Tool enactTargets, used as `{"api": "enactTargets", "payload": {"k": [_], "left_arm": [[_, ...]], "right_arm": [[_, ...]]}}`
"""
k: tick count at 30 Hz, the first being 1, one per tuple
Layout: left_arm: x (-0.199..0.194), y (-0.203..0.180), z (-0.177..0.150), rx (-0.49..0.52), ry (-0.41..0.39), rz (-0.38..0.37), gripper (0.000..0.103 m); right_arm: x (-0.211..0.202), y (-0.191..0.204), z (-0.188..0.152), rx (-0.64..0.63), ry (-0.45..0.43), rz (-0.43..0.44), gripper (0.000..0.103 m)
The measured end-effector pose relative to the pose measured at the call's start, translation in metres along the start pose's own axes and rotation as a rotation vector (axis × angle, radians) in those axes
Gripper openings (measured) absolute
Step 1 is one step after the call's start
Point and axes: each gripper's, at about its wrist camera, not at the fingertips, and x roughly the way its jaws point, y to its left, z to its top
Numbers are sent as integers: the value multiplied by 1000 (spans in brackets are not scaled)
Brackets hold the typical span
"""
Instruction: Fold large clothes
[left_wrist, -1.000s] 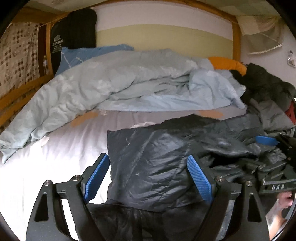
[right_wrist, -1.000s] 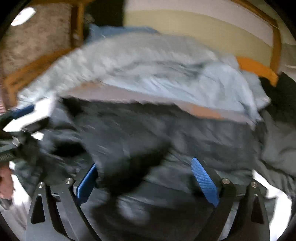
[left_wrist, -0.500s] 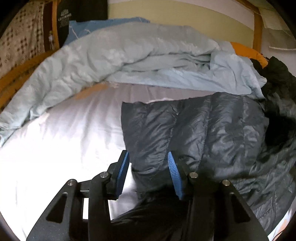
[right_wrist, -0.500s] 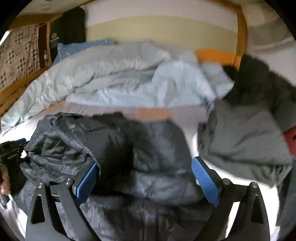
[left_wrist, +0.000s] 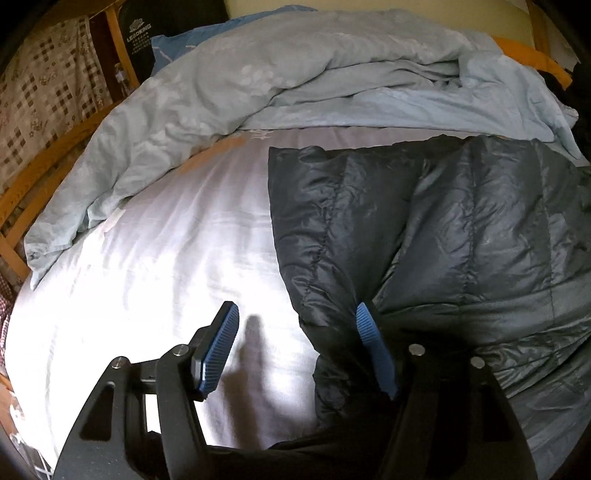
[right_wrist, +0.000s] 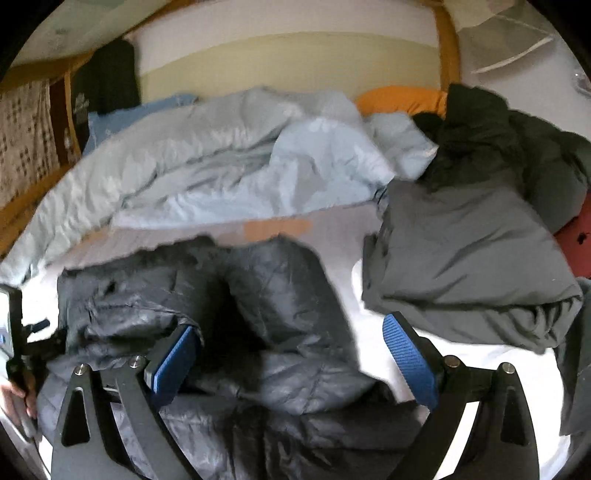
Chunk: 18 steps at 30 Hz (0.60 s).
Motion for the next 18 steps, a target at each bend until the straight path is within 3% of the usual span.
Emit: {"api": "enactTargets", "payload": {"k": [3,9,11,13,14,18], "left_arm": [[2,-1,0,5,-2,4,66],[3,-2,1,3,-1,7,66],[1,-2,1,3,-7,34,66],[2,1,0,-5,-2,48,65],[5,5,1,-21,10,29,65],[1,16,6,-77,37,-44,56]], "right_arm": [[-11,0,4,-6,-65,-29,98],[-8,-7,7,25,-48,-47,98],[-13,-14,9,41,-89,-127,98],[-18,-28,13,65,-125,-315,98],[-19,-39,16,88,-135,-347,98],[-24,-72,22,162,-112,-163,98]]}}
